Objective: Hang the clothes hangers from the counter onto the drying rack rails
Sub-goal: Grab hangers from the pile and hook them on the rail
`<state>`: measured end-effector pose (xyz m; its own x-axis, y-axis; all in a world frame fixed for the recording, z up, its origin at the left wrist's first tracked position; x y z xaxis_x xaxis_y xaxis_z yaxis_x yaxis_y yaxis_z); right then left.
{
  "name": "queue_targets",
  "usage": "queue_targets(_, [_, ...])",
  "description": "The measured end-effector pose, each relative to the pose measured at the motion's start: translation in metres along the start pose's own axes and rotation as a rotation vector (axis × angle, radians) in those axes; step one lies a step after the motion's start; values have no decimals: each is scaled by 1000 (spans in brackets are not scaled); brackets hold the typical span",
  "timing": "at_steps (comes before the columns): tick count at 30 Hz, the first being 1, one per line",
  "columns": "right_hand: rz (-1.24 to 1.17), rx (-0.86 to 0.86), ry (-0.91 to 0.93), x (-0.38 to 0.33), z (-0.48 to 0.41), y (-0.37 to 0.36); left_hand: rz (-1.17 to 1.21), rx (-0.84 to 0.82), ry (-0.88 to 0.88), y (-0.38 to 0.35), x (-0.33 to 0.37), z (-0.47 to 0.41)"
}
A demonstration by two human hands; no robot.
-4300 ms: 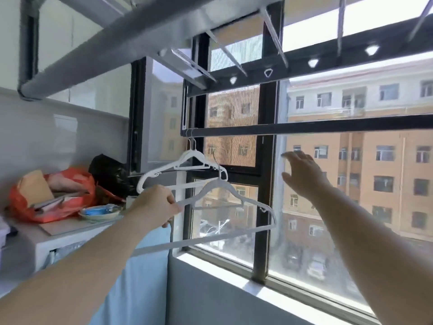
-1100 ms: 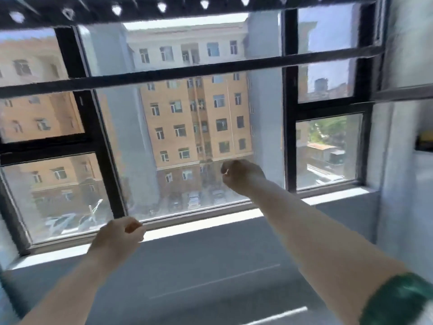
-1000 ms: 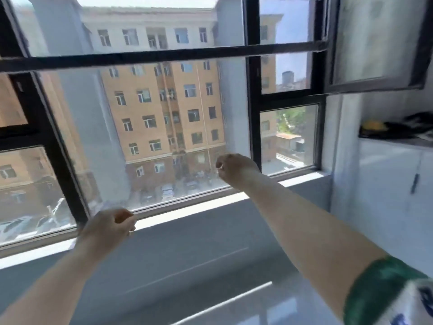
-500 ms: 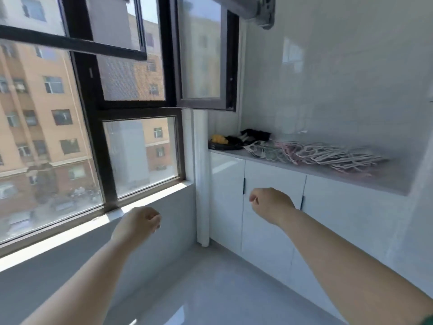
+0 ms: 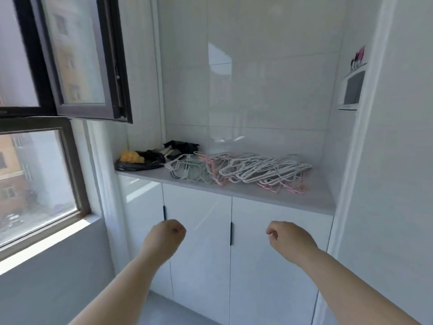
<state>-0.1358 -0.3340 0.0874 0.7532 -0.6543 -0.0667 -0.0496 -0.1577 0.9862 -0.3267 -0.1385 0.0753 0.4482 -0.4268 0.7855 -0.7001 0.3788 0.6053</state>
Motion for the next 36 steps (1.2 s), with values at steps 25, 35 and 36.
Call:
queue_targets(25, [-24, 102, 92, 113, -364, -106, -233, 86, -118, -194, 74, -373])
queue_targets(35, [64, 111, 55, 117, -390, -127, -444, -10, 200, -223, 81, -428])
queue_targets(36, [81, 138, 63, 116, -390, -123, -406, 7, 205, -221, 82, -429])
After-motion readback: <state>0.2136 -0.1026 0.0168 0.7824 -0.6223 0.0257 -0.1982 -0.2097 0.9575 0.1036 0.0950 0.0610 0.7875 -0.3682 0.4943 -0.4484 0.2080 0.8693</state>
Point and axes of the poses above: each hand's wrist, its own z-axis away from the middle knuckle, its own y-axis out of the back of the hand, x = y × z, the point moved 9 cm from there along -z, towards the middle knuckle, and after that the axes turned 11 degrees about z, right-handed, at the moved point
